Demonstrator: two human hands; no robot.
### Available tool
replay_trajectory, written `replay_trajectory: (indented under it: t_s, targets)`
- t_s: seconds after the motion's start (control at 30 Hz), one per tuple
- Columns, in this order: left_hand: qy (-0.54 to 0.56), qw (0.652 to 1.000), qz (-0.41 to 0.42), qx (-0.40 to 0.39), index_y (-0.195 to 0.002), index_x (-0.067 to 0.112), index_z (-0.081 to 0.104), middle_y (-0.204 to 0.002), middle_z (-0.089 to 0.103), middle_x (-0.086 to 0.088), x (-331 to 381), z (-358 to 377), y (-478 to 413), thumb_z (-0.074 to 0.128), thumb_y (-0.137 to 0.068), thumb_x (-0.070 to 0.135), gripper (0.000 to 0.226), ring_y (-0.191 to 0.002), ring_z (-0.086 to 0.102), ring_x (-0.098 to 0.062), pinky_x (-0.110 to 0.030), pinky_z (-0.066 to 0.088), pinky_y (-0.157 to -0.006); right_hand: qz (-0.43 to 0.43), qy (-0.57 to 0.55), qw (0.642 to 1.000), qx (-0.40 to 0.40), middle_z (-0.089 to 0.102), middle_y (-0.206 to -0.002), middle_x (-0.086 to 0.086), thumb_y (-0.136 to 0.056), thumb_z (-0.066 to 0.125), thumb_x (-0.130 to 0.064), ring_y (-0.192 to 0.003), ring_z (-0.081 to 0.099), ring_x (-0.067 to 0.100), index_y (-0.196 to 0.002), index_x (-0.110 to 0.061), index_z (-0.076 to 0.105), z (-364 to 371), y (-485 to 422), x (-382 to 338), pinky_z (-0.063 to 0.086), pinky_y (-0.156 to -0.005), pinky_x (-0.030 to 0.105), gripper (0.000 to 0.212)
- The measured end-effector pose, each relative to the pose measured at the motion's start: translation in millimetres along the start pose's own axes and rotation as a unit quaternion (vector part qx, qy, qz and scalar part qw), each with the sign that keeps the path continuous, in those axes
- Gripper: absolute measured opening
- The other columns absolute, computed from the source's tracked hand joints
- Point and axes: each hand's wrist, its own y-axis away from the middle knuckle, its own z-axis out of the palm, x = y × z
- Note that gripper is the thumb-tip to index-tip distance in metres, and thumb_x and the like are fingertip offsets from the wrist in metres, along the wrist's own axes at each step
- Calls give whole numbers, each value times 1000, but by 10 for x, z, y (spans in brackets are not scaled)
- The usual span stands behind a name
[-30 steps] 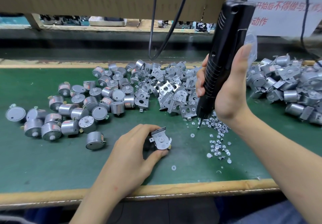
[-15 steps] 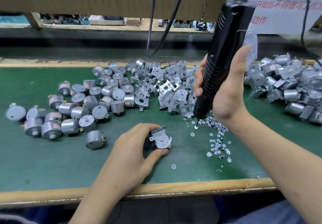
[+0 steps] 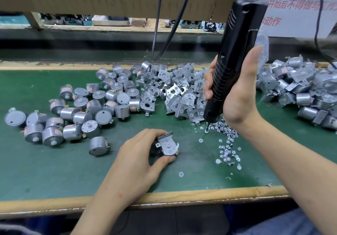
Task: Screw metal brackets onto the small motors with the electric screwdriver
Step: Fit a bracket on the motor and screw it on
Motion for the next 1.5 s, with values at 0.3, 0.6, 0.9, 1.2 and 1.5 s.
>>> replay_trajectory:
  t_s: [0.3, 0.6, 0.9, 1.2, 1.5]
  targets:
    - [0, 1000, -4, -1, -114, 27, 63, -82, 51, 34, 4, -4, -1, 84, -76, 31, 43, -79, 49, 15, -1, 34, -71, 0, -12, 1000, 2, 53, -60, 4, -56, 50, -97, -47, 46, 23, -73, -23, 61, -1, -6, 1, 40, -50, 28, 77]
    - [-3, 1000, -1, -4, -114, 26, 64, -84, 49, 32, 7, -9, 0, 82, -77, 32, 42, -79, 48, 17, 0, 33, -71, -6, -34, 999, 11, 53, -59, 5, -55, 53, -98, -45, 46, 23, -78, -19, 58, 16, 14, 56, 39, -52, 30, 82]
    - [-3, 1000, 0, -6, -114, 26, 63, -85, 51, 29, 6, -8, -2, 82, -78, 32, 42, -80, 50, 15, -1, 34, -72, -10, -22, 1000, 11, 53, -59, 4, -57, 50, -98, -46, 46, 23, -75, -22, 60, 13, 12, 34, 39, -52, 30, 79]
    - [-5, 1000, -1, -6, -113, 26, 64, -80, 50, 33, 20, -12, -4, 83, -76, 31, 42, -78, 49, 16, 0, 34, -72, -15, -3, 1000, 12, 54, -59, 5, -60, 46, -98, -46, 47, 23, -73, -24, 61, 54, 31, -3, 40, -52, 30, 76]
    - [-13, 1000, -1, -6, -117, 27, 63, -90, 53, 28, 5, 1, 1, 81, -78, 33, 43, -80, 50, 13, -3, 35, -72, -56, 16, 997, -41, 57, -62, 4, -68, 41, -89, -50, 54, 23, -82, -19, 59, 218, 31, -137, 47, -54, 35, 74]
